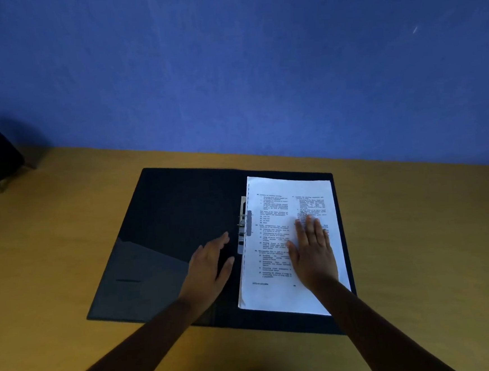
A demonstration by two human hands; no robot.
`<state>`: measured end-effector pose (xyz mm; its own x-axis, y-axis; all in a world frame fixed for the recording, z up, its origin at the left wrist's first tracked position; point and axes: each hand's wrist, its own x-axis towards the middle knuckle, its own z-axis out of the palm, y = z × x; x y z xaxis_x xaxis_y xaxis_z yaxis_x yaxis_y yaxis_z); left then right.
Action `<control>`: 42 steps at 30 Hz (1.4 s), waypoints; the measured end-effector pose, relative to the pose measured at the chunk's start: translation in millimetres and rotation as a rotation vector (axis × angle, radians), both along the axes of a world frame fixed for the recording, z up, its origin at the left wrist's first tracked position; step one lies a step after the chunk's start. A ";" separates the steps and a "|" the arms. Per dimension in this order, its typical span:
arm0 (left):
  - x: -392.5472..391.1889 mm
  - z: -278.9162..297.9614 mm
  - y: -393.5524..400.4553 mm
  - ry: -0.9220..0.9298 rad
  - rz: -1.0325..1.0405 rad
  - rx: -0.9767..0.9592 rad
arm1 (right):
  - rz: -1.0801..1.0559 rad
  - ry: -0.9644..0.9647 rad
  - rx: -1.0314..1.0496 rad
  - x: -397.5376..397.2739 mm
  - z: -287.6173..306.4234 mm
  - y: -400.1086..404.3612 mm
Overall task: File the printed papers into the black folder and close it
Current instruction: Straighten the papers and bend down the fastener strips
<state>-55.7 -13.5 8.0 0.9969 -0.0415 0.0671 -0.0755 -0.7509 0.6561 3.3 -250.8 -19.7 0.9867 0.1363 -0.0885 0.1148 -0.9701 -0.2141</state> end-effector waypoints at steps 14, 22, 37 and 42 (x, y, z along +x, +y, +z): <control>118.4 25.9 -31.9 0.341 0.338 -0.331 | 0.011 -0.001 0.006 -0.7 -3.1 -1.4; 124.7 34.8 -49.3 0.344 0.513 -0.639 | 0.012 0.006 0.002 0.3 -8.8 -4.4; 67.0 28.4 -47.3 0.227 0.218 -0.281 | 0.014 0.001 0.008 -0.4 -10.2 -4.8; 47.7 23.8 -49.2 0.158 0.112 0.024 | 0.013 -0.003 0.012 -1.1 -10.3 -4.8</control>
